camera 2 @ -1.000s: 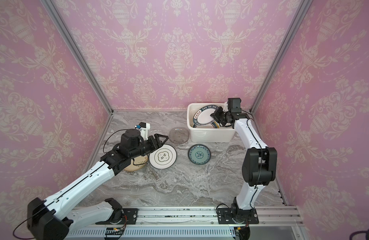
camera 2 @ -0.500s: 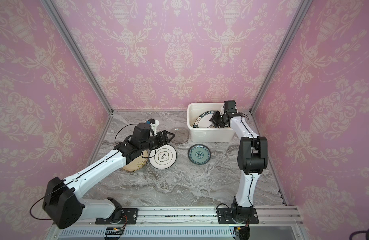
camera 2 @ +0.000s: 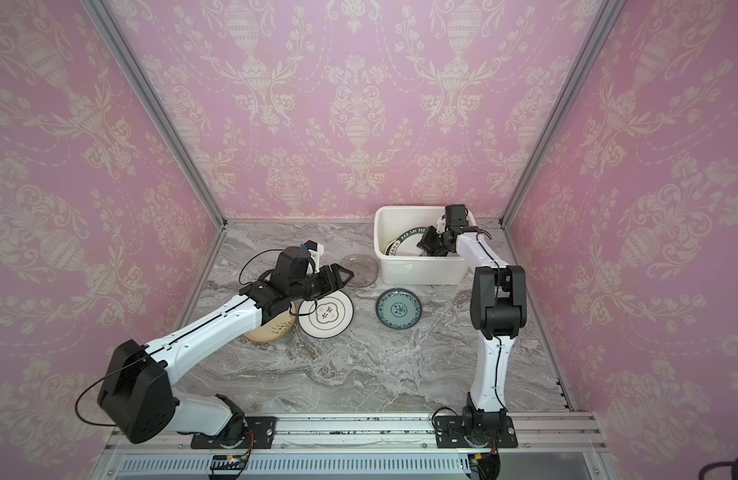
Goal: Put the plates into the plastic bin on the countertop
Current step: 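Lower the plate onto the stacked plates in the bin with the right gripper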
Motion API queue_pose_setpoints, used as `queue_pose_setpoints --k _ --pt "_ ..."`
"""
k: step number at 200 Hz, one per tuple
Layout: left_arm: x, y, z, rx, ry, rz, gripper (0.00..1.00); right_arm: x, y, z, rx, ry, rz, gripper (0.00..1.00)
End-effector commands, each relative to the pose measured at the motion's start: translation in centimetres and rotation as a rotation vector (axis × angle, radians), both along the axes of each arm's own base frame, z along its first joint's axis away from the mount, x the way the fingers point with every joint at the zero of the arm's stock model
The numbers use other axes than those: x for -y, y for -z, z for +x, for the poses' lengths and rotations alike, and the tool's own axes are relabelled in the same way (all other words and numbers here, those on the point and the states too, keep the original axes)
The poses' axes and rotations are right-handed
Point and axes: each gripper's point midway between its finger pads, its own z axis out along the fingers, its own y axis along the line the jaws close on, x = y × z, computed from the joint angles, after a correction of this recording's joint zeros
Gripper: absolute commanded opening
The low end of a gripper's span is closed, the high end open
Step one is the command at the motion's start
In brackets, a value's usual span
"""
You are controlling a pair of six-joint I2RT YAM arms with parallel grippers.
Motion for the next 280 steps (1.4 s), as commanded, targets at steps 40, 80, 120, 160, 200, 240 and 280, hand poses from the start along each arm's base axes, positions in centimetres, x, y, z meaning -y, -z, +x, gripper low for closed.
queue_pose_setpoints --k 40,80,120,160,200,240,280 --pt "0.9 -0.2 0.2 0.017 0.046 -0.008 0.71 -0.5 1.3 -0.1 -0.025 -0.057 -0.045 0.08" --pt "1.0 0.0 0.2 0.012 0.048 -0.01 0.71 0.3 2.5 -0.7 -0.068 -0.063 -0.122 0.14" --pt "1.1 0.0 0.2 0.01 0.051 -0.013 0.71 1.1 3.4 -1.5 -0.1 -0.062 -0.177 0.21" --pt "1.0 0.1 0.2 0.008 0.049 -0.013 0.71 1.6 4.3 -2.0 -0.126 -0.059 -0.201 0.28" --pt "1.1 0.4 0.3 -0.001 0.05 -0.01 0.71 2.0 5.1 -2.3 -0.145 -0.073 -0.233 0.34" --pt "1.5 0.7 0.5 -0.011 0.058 -0.017 0.71 2.2 6.2 -2.5 -0.18 -0.106 -0.266 0.38" --pt "1.8 1.1 0.9 -0.019 0.061 -0.016 0.71 2.8 6.9 -2.8 -0.205 -0.129 -0.317 0.4"
